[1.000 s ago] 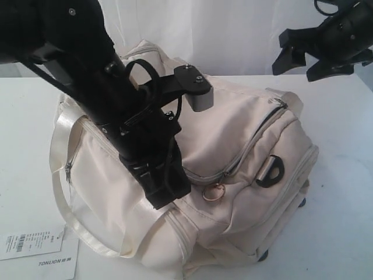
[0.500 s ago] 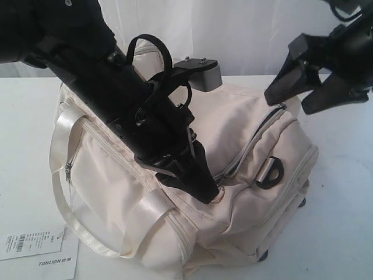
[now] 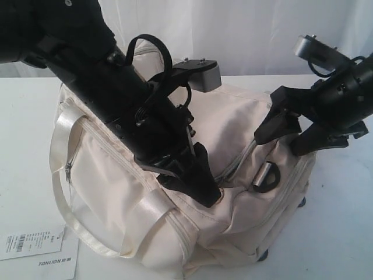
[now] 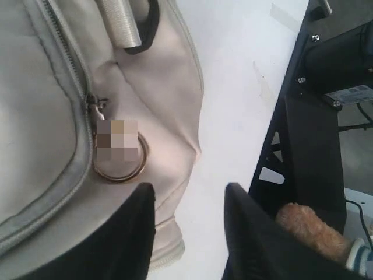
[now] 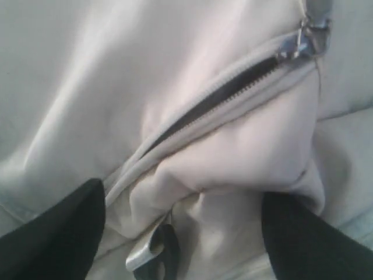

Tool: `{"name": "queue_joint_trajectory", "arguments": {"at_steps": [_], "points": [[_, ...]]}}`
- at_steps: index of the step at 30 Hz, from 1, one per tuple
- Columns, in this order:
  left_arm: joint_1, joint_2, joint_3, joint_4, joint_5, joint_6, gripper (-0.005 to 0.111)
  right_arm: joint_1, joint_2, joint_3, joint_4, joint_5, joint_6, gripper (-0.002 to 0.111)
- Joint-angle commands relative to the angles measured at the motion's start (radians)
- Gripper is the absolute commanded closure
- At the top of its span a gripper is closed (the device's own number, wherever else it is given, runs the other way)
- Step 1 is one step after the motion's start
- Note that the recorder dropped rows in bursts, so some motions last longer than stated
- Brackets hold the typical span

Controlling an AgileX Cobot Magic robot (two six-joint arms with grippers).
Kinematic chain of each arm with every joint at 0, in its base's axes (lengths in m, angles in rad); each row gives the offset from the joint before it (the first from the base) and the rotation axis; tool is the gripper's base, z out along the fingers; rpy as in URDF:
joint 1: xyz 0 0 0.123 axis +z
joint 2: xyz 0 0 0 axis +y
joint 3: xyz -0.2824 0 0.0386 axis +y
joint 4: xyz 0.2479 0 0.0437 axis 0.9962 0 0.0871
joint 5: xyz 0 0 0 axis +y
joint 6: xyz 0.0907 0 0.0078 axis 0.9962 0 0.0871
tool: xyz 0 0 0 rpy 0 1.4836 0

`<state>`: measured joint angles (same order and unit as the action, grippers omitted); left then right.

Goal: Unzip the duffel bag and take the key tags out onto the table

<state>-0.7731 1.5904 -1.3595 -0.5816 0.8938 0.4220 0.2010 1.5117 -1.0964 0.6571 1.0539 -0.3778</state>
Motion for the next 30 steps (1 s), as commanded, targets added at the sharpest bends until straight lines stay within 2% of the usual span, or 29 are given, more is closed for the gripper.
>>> {"name": "queue_joint_trajectory", "arguments": {"at_steps": [1, 3, 5, 10, 22, 27, 30], "points": [[-0.006, -0.014, 0.002, -0.017, 0.017, -0.007, 0.062, -0.001, 0.065, 0.004, 0.040, -0.089, -0.010, 0.040], [-0.006, -0.014, 0.002, -0.017, 0.017, -0.007, 0.062, -0.001, 0.083, 0.004, 0.042, -0.113, -0.016, 0.048], [-0.006, -0.014, 0.002, -0.017, 0.015, -0.007, 0.062, -0.001, 0.096, 0.004, 0.040, -0.140, -0.017, 0.063], [-0.006, -0.012, 0.002, -0.008, -0.016, 0.004, 0.062, -0.001, 0.102, 0.004, 0.019, -0.165, -0.021, 0.107], [-0.006, 0.063, 0.002, 0.015, -0.092, 0.107, 0.061, -0.003, -0.016, 0.001, 0.021, -0.117, -0.021, 0.108], [-0.006, 0.063, 0.002, 0.015, -0.127, 0.111, 0.040, -0.003, -0.033, 0.001, 0.021, -0.111, -0.021, 0.108], [-0.006, 0.064, 0.002, 0.014, -0.134, 0.107, 0.035, -0.003, -0.033, 0.001, 0.021, -0.111, -0.021, 0.108]]}}
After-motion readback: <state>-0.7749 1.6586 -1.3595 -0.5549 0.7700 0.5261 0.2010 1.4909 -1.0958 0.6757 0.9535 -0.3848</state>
